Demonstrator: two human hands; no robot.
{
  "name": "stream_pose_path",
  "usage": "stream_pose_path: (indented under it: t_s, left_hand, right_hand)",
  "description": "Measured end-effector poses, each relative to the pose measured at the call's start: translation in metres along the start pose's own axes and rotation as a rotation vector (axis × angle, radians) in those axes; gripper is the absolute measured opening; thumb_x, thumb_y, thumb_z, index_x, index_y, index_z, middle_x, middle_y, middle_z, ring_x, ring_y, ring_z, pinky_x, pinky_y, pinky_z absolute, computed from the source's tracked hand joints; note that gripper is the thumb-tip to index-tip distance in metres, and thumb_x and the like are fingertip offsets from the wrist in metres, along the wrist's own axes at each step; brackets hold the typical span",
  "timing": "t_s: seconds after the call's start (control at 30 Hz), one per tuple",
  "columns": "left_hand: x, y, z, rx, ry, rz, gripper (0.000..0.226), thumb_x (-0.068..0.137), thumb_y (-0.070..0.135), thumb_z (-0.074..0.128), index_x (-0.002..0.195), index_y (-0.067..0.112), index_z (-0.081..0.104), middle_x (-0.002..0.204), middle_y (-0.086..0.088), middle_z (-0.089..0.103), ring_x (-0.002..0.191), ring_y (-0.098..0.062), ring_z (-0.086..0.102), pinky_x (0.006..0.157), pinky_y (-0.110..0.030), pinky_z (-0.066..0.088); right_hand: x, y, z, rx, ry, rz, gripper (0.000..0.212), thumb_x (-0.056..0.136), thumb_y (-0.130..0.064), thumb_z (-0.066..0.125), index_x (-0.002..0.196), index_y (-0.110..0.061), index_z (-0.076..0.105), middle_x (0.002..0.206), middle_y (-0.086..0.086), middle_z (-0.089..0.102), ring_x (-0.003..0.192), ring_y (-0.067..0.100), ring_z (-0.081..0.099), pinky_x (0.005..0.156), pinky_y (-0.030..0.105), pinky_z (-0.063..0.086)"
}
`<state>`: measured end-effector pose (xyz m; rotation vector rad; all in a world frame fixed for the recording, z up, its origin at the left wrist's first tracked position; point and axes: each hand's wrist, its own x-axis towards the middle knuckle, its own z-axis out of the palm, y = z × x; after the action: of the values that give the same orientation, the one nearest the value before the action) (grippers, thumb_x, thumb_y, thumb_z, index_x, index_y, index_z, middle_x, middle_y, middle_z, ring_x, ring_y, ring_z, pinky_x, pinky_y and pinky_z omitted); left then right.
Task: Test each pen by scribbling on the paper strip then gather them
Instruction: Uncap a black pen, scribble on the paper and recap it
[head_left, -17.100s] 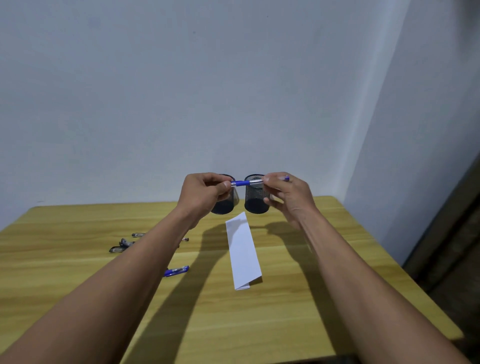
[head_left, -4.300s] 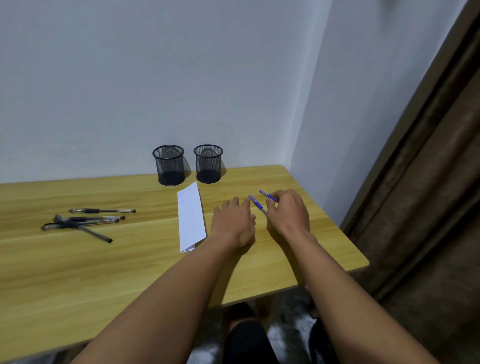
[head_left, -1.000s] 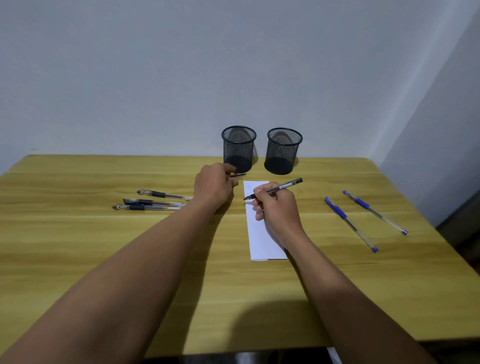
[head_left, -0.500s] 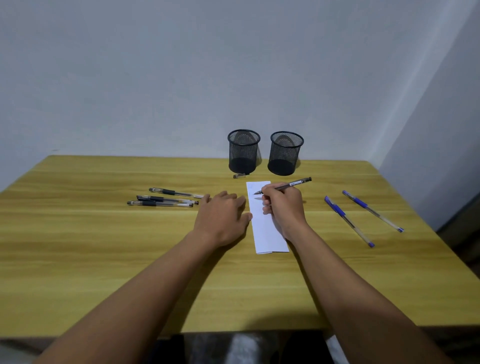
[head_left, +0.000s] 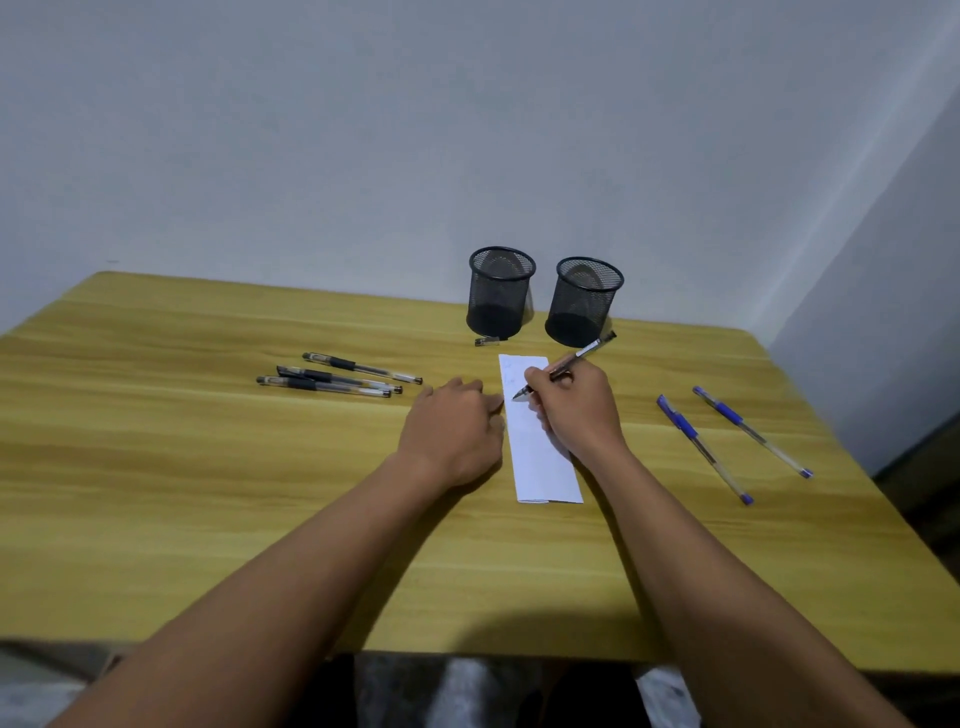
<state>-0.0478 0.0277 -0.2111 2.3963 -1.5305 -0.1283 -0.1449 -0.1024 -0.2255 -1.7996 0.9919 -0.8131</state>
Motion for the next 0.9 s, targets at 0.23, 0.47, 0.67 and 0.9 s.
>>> stream_pose_path:
  t_s: [0.23,0.47,0.67,0.9]
  left_hand:
    - [0.0013,-0.0031,0.0026,0.048,-0.014,-0.003,0.051,0.095,0.055,0.045,0.134,0.026,0.061,0.132,-0.004,0.059,0.136,-0.029,0.044,0.109,-0.048,0.037]
    - [0.0033,-0.0014,0.0011,0.086,-0.051,-0.015,0.054,0.097,0.058,0.043,0.142,0.03,0.053,0.153,-0.003,0.045,0.145,-0.028,0.034,0.116,-0.05,0.031]
    - [0.0039,-0.001,0.0005,0.101,-0.061,-0.019,0.055,0.097,0.058,0.042,0.143,0.031,0.052,0.152,-0.003,0.046,0.145,-0.027,0.034,0.116,-0.049,0.031]
    - [0.0042,0.0005,-0.0011,0.104,-0.083,-0.024,0.054,0.097,0.056,0.042,0.143,0.029,0.051,0.151,-0.004,0.047,0.145,-0.028,0.034,0.115,-0.049,0.032]
  right_hand:
    - [-0.0009,-0.0004,0.0021,0.013,-0.023,-0.006,0.02,0.094,-0.025,0.069,0.083,-0.007,0.068,0.063,-0.001,0.072,0.055,0.01,0.067,0.054,0.031,0.052]
    - [-0.0006,-0.0028,0.0025,-0.008,-0.037,-0.026,0.02,0.094,-0.023,0.07,0.076,-0.014,0.066,0.065,0.002,0.072,0.056,0.013,0.064,0.052,0.028,0.051]
    - [-0.0017,-0.0031,0.0014,-0.078,-0.048,-0.046,0.027,0.09,-0.022,0.067,0.063,-0.017,0.063,0.058,0.004,0.07,0.056,0.026,0.068,0.059,0.047,0.058]
    - [-0.0028,-0.0017,0.0,-0.064,-0.003,-0.035,0.024,0.092,-0.02,0.067,0.068,-0.015,0.062,0.061,0.003,0.071,0.053,0.018,0.067,0.058,0.039,0.059]
